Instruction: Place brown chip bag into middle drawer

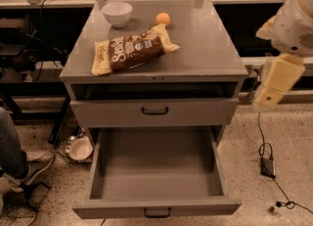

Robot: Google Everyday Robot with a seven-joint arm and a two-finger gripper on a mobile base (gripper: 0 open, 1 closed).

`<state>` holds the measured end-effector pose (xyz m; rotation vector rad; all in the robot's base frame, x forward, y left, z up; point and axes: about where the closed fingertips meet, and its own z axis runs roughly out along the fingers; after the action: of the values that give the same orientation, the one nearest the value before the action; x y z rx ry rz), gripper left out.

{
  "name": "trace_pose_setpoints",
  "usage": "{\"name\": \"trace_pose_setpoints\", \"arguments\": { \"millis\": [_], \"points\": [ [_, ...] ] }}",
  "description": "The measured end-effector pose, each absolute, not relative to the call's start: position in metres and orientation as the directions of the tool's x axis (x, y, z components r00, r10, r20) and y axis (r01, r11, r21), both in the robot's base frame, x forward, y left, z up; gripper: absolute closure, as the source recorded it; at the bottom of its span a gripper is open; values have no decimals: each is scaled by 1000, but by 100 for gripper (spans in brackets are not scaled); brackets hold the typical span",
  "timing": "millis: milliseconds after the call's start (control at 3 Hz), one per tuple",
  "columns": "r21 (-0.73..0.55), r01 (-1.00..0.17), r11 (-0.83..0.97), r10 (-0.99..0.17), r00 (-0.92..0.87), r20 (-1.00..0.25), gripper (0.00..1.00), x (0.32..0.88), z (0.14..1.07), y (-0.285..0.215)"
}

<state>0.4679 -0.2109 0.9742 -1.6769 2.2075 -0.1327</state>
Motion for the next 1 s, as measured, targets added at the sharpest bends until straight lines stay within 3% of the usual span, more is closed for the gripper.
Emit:
{"name": "trace_pose_setpoints", "arguments": {
  "millis": [667,1000],
  "points": [
    [-402,-873,278,-950,-188,-248,0,579,942,-144],
    [-397,-878,267,-943,-153,-296,0,624,918,-111]
  ]
}}
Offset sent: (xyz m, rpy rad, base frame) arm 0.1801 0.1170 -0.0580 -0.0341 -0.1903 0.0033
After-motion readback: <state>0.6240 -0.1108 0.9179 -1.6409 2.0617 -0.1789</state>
